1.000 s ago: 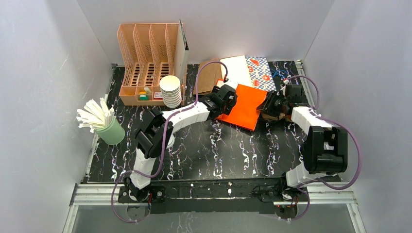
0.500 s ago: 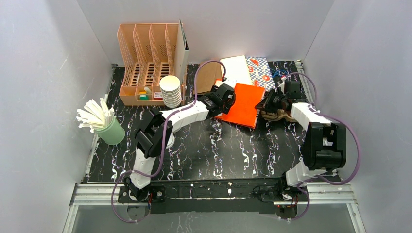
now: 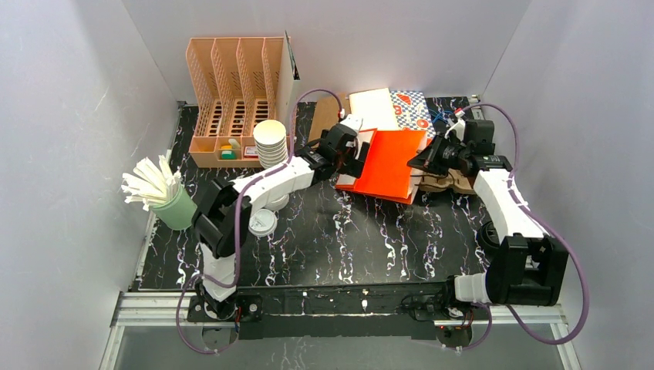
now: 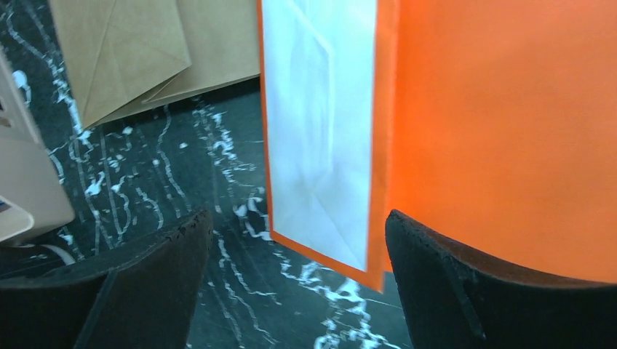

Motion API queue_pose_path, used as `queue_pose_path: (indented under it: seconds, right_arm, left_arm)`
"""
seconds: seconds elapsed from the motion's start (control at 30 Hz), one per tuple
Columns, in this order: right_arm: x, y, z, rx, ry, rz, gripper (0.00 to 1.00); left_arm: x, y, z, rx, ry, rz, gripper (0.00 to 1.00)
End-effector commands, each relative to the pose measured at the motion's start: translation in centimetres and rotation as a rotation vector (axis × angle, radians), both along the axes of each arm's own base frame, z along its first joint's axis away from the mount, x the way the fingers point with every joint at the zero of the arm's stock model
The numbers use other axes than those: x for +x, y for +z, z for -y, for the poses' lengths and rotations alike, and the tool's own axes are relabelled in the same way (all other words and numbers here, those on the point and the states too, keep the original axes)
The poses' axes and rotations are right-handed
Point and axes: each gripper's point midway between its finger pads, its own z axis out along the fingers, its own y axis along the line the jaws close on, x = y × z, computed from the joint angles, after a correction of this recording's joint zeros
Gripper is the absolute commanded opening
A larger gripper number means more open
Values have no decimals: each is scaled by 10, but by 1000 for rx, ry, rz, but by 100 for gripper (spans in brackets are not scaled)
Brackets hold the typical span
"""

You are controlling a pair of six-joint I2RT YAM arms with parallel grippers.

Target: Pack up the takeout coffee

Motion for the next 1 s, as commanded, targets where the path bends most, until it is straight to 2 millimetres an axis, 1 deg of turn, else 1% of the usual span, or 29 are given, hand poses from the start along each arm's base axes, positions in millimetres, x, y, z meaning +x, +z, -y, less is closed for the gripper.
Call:
queue_pose_path:
  seconds: [0.0,0.1,0.17,0.3,0.5,0.63,0.7,0.77,0.83,0.87,0.9,0.97]
  right_arm:
    - [-12,38,-4,-5,49,68,1]
    - [-18,45,-4,-3,55,70,1]
    - [-21,50,-5,-1,60,78,1]
    - [-26,61,-5,-5,61,97,1]
    - [-34,76,-4,-16,65,106,1]
    - [-40,86,-2,-34,60,119,1]
    - [-42,90,0,-49,54,121,1]
    - [-45,93,5,-72,35,121,1]
    - [-46,99,10,-101,13,133,1]
    - [-46,103,10,-106,11,142,1]
    - [-48,104,11,-109,11,144,1]
    - [-49,111,11,-113,13,151,1]
  left_arm:
    - [-28,64,25,-223,-102,-7,88]
    - [-34,74,33,-271,-134,-13,91]
    - [-32,72,35,-271,-135,-17,91]
    - [-28,57,39,-236,-130,-53,88]
    - [-20,39,51,-248,-119,-81,87]
    - [-21,26,59,-262,-140,-111,87]
    - [-22,19,57,-249,-130,-119,85]
    - [-18,11,46,-233,-83,-122,79]
    - [-16,4,36,-260,-54,-149,60]
    - [-16,0,33,-284,-51,-170,53]
    - [-14,-4,29,-302,-41,-184,50]
    - [-16,-12,24,-329,-39,-217,49]
